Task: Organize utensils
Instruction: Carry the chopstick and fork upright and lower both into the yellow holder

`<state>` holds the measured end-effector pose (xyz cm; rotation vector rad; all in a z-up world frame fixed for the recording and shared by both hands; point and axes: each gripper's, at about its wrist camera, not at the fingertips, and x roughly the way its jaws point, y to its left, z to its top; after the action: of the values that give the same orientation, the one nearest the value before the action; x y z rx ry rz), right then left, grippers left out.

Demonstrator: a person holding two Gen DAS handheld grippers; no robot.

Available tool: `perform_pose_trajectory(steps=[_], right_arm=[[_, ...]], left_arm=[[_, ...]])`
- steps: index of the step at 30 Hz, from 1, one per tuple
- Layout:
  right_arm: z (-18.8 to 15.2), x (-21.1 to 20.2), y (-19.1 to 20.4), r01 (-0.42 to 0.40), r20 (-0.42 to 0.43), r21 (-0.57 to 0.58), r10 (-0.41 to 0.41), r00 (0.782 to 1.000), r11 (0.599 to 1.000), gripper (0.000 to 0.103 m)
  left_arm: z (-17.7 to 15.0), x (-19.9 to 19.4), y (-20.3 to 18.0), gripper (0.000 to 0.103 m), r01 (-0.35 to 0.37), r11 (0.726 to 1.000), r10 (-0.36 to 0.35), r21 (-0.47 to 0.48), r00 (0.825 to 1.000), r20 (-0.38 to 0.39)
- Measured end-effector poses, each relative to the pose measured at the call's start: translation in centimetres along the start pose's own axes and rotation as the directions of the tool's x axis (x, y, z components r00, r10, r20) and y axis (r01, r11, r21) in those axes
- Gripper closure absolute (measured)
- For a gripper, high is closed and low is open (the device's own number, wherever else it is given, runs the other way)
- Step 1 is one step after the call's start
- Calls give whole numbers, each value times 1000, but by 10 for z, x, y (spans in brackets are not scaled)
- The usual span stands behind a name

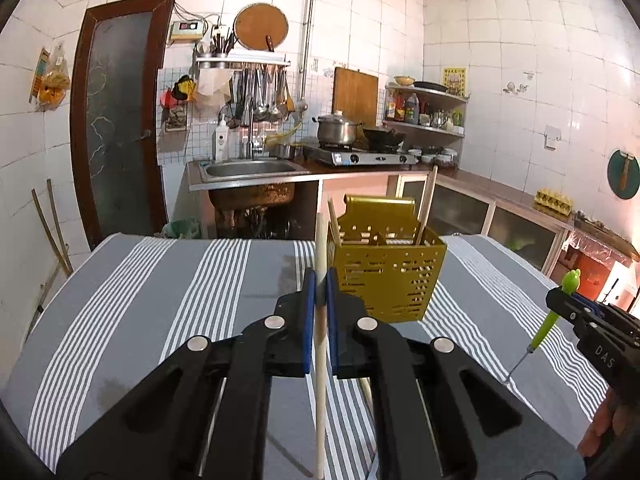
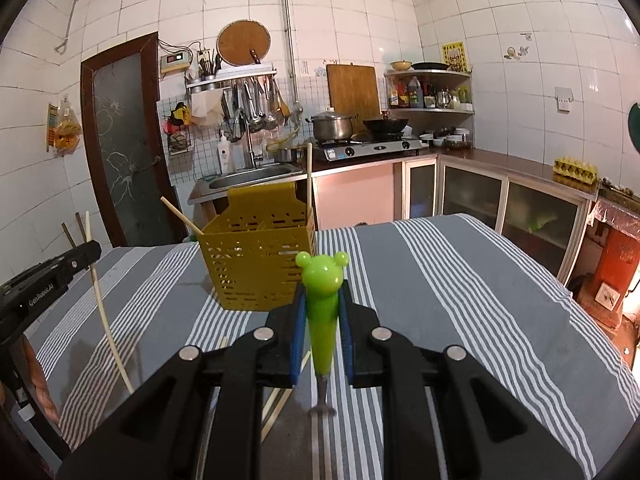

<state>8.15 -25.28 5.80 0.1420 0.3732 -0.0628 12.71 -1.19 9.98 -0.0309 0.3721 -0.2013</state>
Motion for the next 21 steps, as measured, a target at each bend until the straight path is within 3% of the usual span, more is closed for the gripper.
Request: perform_pose_trajectory(steps=[10, 15, 21], right_arm=[[19, 3, 3, 8, 26, -10, -8, 1000, 1000, 87], [50, 3, 5, 9, 79, -10, -8, 997, 1000, 87], [109, 12, 16, -2, 166, -26, 6, 986, 1000, 87]], left_arm=[[27, 0, -4, 99, 5, 1000, -6, 7, 997, 79], [64, 6, -13, 98, 19, 1000, -20, 4, 988, 153], [115, 24, -26, 99, 20, 1000, -16, -13, 964, 266]])
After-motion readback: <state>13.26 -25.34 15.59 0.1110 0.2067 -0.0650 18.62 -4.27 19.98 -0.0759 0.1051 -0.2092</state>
